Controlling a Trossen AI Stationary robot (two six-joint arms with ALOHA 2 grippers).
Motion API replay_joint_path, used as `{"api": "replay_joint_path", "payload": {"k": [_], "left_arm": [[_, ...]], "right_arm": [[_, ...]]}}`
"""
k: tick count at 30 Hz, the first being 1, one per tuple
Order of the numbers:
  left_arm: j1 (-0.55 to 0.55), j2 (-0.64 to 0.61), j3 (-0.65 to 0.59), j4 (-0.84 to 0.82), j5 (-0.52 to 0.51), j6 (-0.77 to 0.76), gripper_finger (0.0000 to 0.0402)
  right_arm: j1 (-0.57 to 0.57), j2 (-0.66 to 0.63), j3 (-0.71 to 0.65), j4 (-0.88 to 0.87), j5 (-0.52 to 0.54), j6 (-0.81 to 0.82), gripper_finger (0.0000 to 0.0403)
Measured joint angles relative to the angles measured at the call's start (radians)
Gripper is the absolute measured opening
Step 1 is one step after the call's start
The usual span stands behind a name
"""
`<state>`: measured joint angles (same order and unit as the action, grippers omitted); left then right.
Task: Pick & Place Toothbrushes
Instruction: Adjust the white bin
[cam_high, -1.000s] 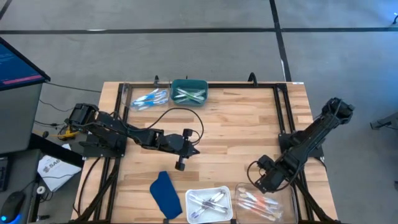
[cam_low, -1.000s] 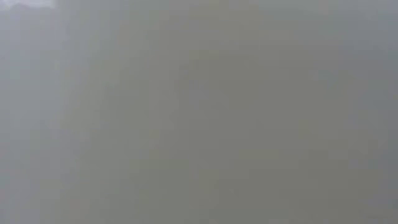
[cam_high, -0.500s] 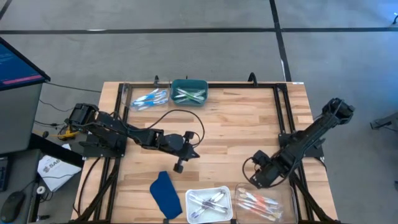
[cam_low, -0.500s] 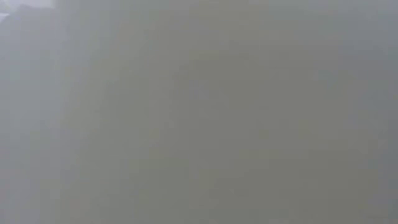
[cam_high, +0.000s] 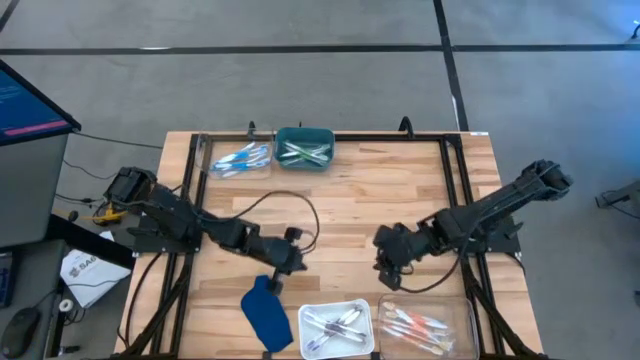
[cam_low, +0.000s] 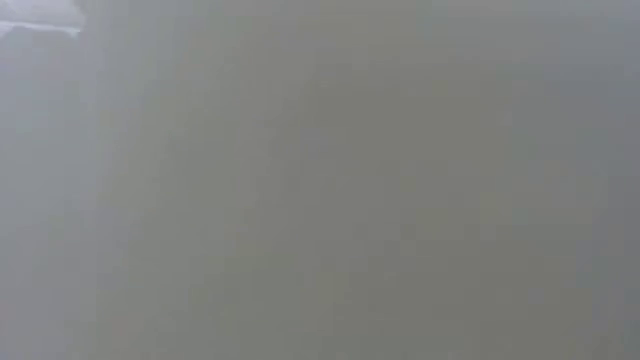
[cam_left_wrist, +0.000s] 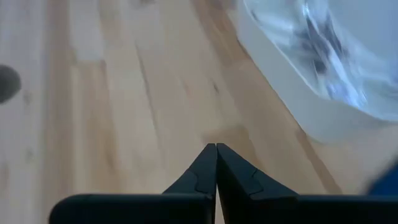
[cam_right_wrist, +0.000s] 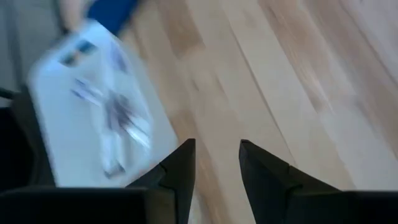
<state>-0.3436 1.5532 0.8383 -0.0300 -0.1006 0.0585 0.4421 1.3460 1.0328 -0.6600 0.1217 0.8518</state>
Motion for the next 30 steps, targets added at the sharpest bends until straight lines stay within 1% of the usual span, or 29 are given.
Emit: {"api": "replay_joint_path", "payload": {"k": [3, 9, 13, 16, 18, 21, 24, 26, 30], "left_arm": [[-0.078, -0.007, -0.001, -0.083, -0.056, -0.083, 0.0], [-0.229, -0.013, 0.0, -0.103, -0.059, -0.262, 0.0], [-0.267, -0.012, 0.0, -0.1, -0.061, -0.325, 0.0], [-0.289, -0.008, 0.0, -0.048, -0.051, -0.352, 0.0], [-0.306, -0.005, -0.001, -0.027, -0.051, -0.366, 0.0], [-0.326, 0.008, 0.0, -0.011, -0.068, -0.397, 0.0], [-0.338, 0.039, -0.001, 0.025, -0.076, -0.43, 0.0], [-0.34, 0.075, 0.0, 0.092, -0.067, -0.438, 0.0], [-0.332, 0.149, 0.0, 0.234, -0.012, -0.436, 0.0]], "right_arm": [[-0.051, 0.0, 0.0, 0.08, -0.052, -0.083, 0.0118], [-0.126, 0.024, 0.0, 0.12, -0.125, -0.17, 0.0118], [-0.186, 0.07, 0.002, 0.134, -0.251, -0.204, 0.0118], [-0.221, 0.143, -0.001, 0.126, -0.378, -0.207, 0.0118], [-0.232, 0.192, -0.001, 0.126, -0.428, -0.218, 0.0118], [-0.229, 0.26, -0.001, 0.156, -0.439, -0.224, 0.0118], [-0.217, 0.298, 0.0, 0.176, -0.447, -0.224, 0.0118], [-0.207, 0.308, 0.0, 0.18, -0.453, -0.222, 0.0118], [-0.185, 0.312, 0.0, 0.202, -0.455, -0.203, 0.0118]]}}
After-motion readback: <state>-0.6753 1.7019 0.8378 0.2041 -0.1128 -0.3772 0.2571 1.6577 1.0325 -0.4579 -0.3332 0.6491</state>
